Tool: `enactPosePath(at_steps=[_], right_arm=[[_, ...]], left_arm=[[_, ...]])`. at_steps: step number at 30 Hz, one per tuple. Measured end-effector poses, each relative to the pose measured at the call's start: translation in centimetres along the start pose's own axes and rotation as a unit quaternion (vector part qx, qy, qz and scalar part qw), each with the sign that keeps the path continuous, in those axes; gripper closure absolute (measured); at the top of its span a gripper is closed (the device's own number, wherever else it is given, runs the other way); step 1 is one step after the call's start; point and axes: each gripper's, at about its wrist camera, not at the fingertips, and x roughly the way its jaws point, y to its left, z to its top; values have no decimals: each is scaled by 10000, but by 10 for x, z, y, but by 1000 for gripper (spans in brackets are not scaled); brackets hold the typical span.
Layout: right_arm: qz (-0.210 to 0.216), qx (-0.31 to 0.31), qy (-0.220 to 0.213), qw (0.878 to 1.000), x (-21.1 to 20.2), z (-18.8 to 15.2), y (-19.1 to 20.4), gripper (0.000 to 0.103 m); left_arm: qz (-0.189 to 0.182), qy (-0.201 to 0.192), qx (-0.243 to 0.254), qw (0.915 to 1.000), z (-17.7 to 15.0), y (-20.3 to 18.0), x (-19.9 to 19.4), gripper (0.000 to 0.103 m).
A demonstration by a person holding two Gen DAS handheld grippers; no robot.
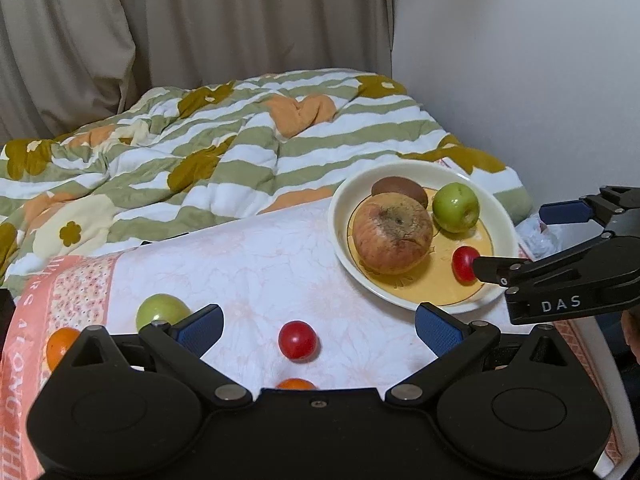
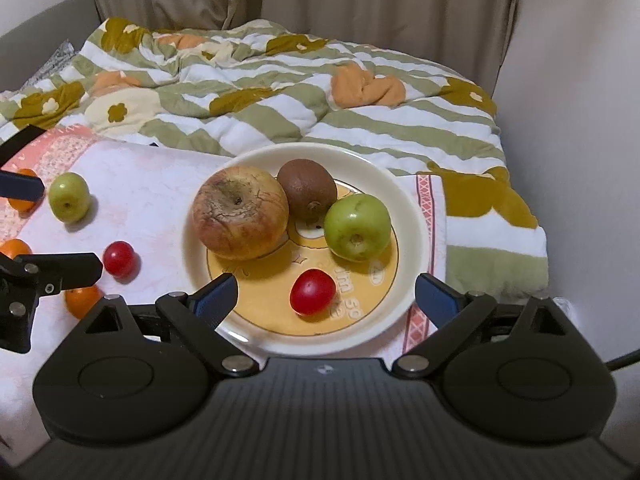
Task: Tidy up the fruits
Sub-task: 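Withdraw both open tools from the bowl back over the cloth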
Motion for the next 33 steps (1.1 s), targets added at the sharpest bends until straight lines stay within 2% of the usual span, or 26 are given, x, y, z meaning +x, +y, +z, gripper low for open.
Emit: enactPosePath(at_steps=[12, 17, 25, 29, 33], right_arm=[[75, 71, -281, 9996, -70, -8, 10, 0], [204, 35, -359, 9991, -93, -10, 23, 0], [210, -9, -447, 9988, -116, -14, 59, 0], [132, 159, -460, 9987, -122, -19, 82, 0], [-21, 411, -385, 9984, -124, -24, 108, 0]], left_arm=[[170, -408, -325, 9985, -25, 5, -65, 0], [399, -463, -448, 9971, -40, 17, -90, 0], [738, -563, -515, 9943, -65, 55, -116, 0], [604, -460, -571, 9955, -75, 81, -119, 0], [515, -492, -312, 9970, -81, 104, -121, 0]])
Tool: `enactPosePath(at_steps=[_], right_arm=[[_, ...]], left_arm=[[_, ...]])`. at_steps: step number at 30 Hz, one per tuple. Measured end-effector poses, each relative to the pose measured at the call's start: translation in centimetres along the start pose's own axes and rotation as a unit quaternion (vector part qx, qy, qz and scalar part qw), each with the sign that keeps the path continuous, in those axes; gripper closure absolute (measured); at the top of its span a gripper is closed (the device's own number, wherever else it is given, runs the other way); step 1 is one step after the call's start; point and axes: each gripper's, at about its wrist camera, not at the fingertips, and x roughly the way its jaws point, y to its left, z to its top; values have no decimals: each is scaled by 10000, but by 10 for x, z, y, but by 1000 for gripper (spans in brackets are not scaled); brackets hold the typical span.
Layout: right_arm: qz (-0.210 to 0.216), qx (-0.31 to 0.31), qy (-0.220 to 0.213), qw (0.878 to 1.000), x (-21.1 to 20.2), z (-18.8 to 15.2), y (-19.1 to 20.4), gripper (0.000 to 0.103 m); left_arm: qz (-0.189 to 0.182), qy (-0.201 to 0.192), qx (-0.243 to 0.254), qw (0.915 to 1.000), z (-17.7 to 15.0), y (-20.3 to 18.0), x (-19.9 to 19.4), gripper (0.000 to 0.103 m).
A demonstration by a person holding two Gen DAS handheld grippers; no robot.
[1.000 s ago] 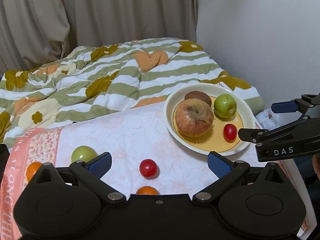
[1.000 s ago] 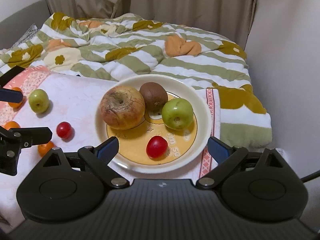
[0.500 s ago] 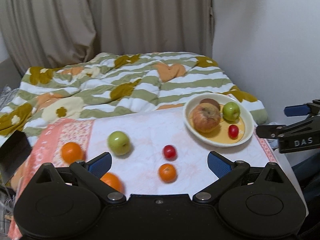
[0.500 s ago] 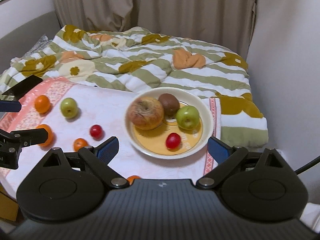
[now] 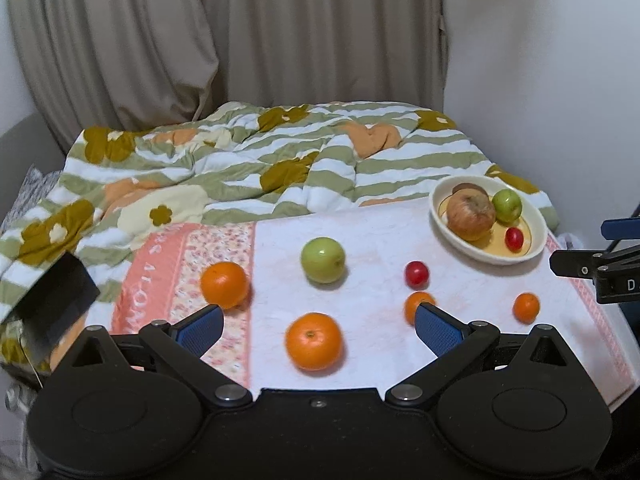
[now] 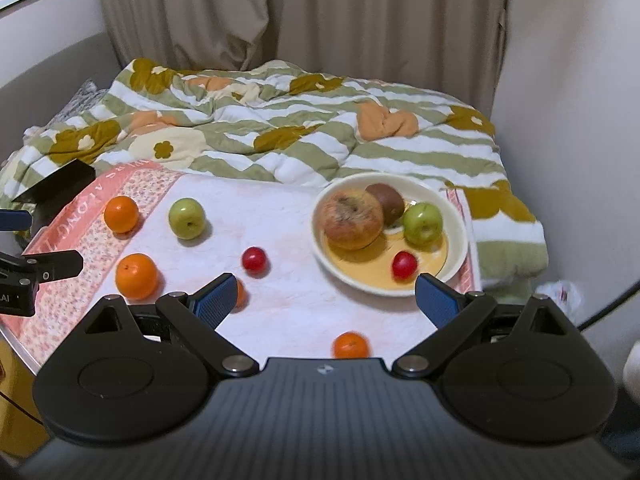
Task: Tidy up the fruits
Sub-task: 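Withdraw both open tools from the bowl back over the cloth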
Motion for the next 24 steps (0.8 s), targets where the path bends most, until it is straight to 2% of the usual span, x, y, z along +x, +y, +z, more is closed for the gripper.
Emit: enactPosePath(at_steps=[4, 12, 18, 24], right_arm=[[-214, 258, 36, 9994, 3, -8, 26, 0], [-491, 635, 131, 9967, 23, -19, 62, 0], [-685, 692, 236, 9950, 47, -29, 78, 0], [-701, 658, 399, 9946, 79, -36, 84, 0]], left_arm=[[-201, -79, 323, 9992, -4, 21, 6, 0], [-816, 110, 652, 9945, -14, 54, 36, 0], [-1151, 350, 884, 9888, -22, 64, 65, 0], [-1353, 637, 1025, 9834, -29, 63, 95, 2]])
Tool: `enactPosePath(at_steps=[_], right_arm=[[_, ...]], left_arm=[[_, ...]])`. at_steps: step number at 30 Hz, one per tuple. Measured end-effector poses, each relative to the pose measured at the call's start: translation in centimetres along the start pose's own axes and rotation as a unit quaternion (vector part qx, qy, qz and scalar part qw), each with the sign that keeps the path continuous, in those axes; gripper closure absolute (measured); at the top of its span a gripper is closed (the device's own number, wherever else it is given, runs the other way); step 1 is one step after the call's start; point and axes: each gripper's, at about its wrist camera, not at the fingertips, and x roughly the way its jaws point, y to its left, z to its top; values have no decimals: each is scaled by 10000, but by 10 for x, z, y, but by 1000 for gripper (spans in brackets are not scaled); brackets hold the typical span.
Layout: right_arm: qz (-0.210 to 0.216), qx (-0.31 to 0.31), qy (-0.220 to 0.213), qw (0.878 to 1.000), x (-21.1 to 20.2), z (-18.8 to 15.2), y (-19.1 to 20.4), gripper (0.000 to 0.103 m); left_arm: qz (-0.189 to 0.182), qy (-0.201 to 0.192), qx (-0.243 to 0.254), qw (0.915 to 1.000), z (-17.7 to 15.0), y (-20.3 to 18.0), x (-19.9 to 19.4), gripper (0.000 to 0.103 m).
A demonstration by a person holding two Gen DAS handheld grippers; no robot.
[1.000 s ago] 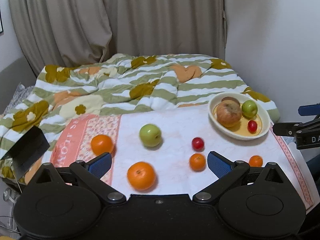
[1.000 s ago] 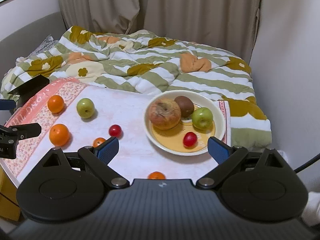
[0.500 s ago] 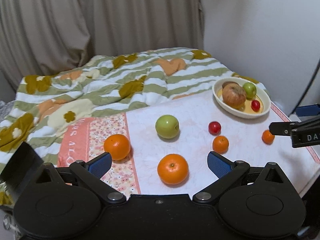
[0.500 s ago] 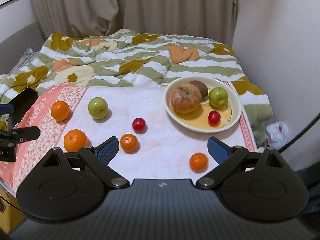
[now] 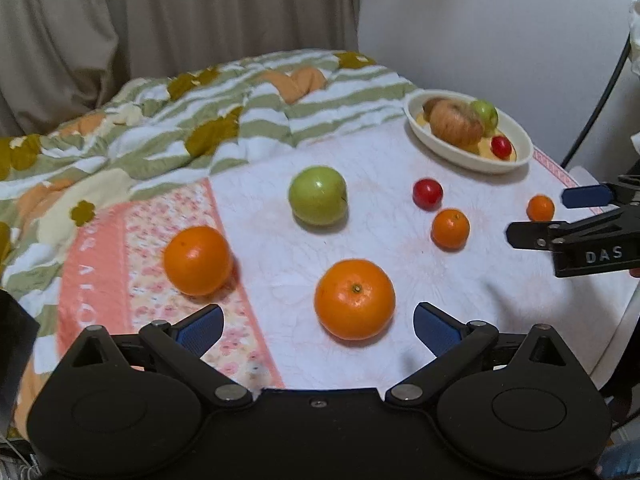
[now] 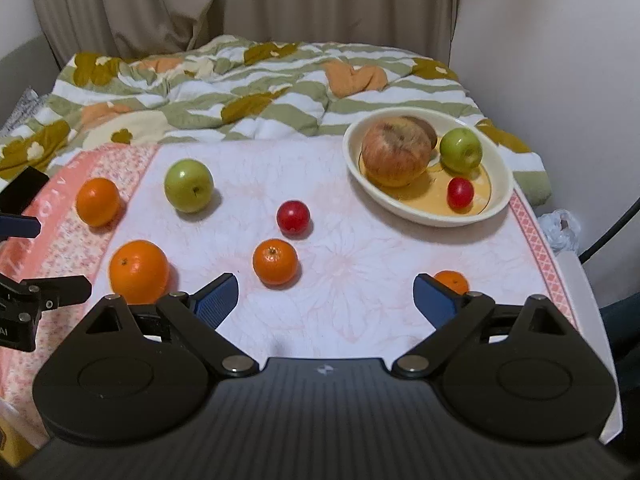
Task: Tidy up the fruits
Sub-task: 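Withdraw both open tools from the bowl back over the cloth, then grasp the large orange with the left tool while the right tool grasps a small mandarin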
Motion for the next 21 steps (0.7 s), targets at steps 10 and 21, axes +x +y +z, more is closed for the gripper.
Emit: enactPosePath(at_steps=[10, 21], right_arm=[[320, -181, 361, 9987, 45, 2, 4, 0], [596, -502, 536, 9955, 64, 7, 7, 12]], left_arm=[[-135, 324, -87, 9993, 1, -11, 42, 11], [-107, 497, -236, 9984, 9, -18, 64, 39]])
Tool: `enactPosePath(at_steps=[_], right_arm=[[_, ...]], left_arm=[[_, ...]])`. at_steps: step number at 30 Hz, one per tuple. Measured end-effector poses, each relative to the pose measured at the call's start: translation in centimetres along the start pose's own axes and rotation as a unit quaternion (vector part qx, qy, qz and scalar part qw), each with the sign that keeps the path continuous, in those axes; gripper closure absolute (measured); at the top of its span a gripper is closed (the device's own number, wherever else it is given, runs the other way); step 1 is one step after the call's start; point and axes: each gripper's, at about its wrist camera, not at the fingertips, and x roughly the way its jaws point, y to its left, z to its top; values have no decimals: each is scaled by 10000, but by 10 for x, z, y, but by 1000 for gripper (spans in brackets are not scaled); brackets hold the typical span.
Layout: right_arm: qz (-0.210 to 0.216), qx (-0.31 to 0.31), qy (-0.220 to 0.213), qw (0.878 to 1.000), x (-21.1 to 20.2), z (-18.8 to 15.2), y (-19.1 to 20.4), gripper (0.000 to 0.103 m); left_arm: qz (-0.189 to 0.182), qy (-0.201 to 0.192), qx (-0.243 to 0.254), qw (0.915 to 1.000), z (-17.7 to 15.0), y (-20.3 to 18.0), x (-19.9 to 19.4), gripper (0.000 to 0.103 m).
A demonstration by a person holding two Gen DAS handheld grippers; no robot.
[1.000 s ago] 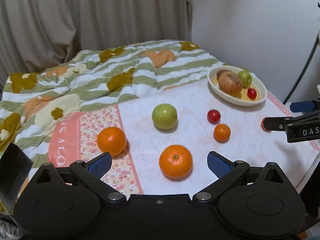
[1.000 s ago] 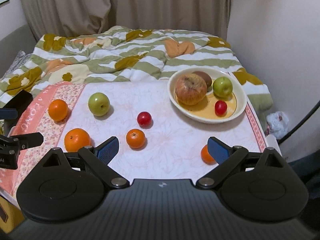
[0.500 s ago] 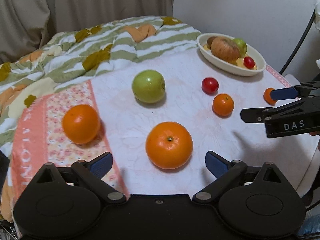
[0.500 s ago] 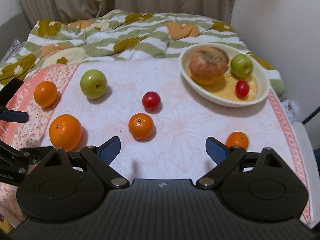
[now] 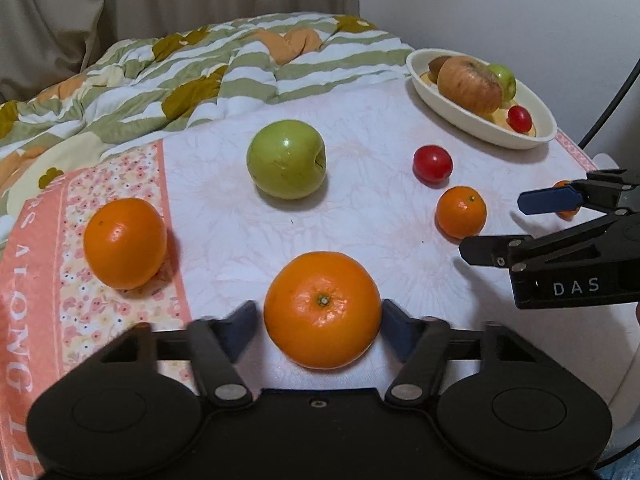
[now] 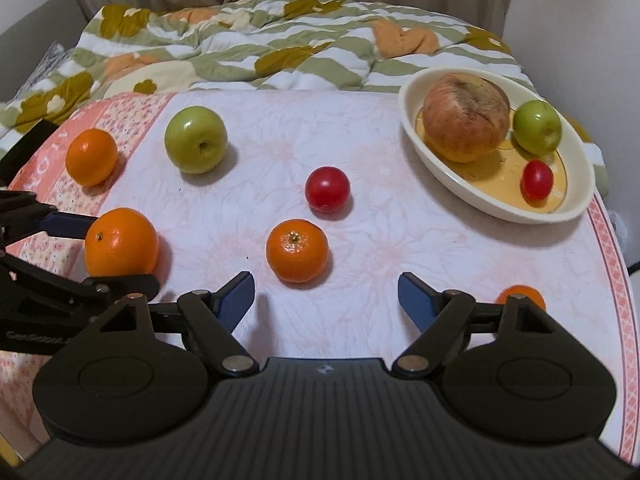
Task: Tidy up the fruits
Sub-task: 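Grasp the large orange with the left tool while the right tool grasps a small mandarin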
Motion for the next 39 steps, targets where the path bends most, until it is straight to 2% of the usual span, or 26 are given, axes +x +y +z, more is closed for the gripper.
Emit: enactPosePath(at_steps=[5, 16, 18, 20, 30, 39], right_arm=[[154, -119, 93, 9998, 9, 3, 4, 24], [200, -457, 40, 9987, 16, 6, 10, 36], [193, -562, 11, 9982, 15, 5, 12, 41], [176, -637, -17, 9978, 15, 5, 15, 51], [125, -558, -149, 9982, 4, 4, 19, 52], [3, -343, -347, 9988, -33, 1, 25, 52]], left_arm=[[85, -22, 45, 10000, -2, -5, -2, 40], [201, 40, -207, 9996, -10, 1, -8, 40], [227, 47, -263, 9994, -13, 3, -10, 40], [254, 46, -300, 9992, -15, 3, -11, 40], [313, -58, -429, 9986, -26, 7, -27, 41], [251, -355, -346, 9985, -25, 3, -57, 41]])
